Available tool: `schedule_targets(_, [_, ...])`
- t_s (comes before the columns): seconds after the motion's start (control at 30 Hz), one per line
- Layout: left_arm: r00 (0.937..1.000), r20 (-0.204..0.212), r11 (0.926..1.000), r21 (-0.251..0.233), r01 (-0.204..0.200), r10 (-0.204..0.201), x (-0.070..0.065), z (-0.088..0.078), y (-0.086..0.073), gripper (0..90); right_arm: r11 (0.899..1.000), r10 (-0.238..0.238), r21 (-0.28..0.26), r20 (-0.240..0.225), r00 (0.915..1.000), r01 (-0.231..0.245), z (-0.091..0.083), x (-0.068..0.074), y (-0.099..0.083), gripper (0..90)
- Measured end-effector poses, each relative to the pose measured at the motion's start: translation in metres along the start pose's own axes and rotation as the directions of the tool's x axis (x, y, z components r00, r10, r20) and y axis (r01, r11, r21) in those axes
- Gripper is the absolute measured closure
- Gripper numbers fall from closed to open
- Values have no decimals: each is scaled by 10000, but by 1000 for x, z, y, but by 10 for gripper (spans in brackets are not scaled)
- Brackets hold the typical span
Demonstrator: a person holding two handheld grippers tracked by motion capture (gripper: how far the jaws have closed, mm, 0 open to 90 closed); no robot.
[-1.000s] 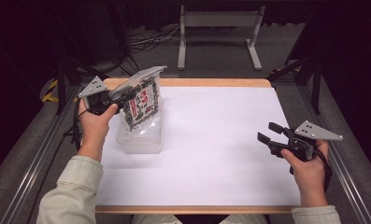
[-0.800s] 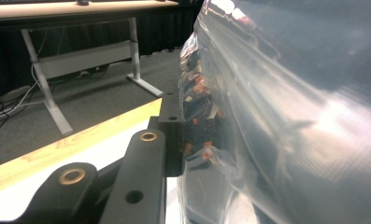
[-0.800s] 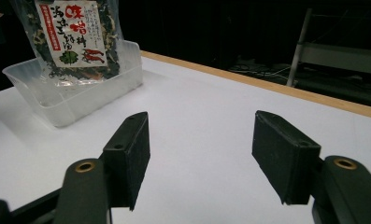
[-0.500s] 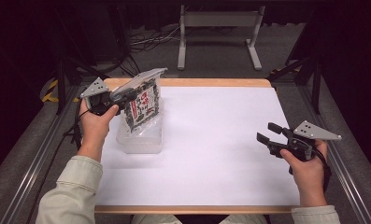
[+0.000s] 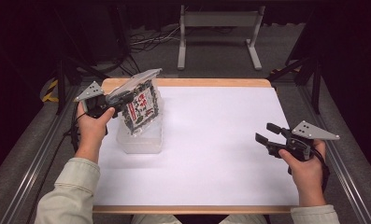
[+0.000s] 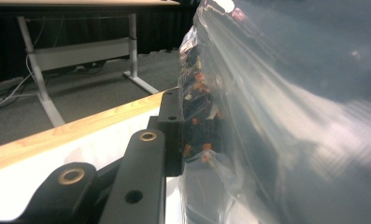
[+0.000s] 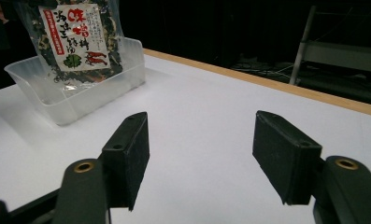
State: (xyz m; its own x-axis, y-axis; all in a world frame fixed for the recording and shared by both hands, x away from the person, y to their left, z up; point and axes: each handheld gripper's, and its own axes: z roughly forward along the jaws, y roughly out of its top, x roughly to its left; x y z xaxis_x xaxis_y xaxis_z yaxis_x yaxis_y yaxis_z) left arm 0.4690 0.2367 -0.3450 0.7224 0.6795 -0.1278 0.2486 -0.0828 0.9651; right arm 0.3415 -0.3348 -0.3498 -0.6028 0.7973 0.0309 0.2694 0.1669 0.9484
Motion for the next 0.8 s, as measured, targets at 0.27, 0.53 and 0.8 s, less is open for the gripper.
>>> schedule_targets(0.27, [9998,-47,9998,-53,173,-173,3,-2,-4,736,10000,-50,50,-73,10000,50,3,2,1,374])
schedule_targets(0.53, [10000,9,9996,265,96,-96,2,-1,5,731,10000,-79,27,-212,9997,80,9,1,1,371])
schedule_targets(0.8, [9824,-1693,9969,199,-762,785,-18,-8,21,138,10000,-38,24,-351,9994,39,14,1,4,364])
